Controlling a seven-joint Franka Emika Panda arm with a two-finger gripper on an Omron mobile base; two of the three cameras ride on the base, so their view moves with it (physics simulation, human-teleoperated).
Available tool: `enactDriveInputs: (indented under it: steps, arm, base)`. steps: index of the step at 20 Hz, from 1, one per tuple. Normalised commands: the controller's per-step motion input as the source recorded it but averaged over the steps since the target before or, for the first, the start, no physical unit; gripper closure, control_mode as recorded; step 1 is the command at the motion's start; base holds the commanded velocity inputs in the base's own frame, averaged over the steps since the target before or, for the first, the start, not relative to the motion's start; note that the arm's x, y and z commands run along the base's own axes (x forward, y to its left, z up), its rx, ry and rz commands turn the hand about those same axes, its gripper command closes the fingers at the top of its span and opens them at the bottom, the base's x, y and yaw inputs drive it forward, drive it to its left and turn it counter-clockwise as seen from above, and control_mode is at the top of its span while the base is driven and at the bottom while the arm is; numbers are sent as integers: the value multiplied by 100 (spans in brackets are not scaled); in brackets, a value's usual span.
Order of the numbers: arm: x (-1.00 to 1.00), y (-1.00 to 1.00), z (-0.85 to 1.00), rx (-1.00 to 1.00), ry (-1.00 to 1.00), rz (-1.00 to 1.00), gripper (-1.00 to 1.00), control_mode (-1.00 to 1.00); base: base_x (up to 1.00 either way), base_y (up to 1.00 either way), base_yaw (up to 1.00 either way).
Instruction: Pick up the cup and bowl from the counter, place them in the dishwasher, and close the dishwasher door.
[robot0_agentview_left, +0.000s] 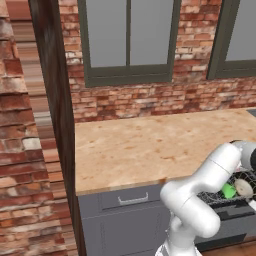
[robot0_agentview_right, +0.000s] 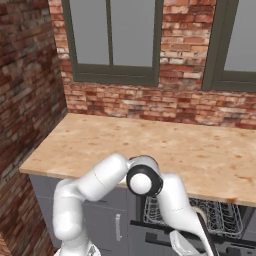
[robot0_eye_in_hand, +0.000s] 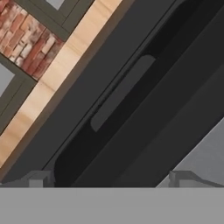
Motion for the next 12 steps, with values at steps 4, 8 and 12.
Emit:
enactDriveInputs:
  steps: [4, 8, 12]
  arm:
    - [86, 4, -23, -11, -8, 0, -100, -100]
    - [77, 6, -25, -11, -9, 0, -100, -100]
    - [74, 7, -25, -9, -8, 0, -100, -100]
  base:
    - [0, 0, 0]
    - [0, 0, 0]
    - [0, 0, 0]
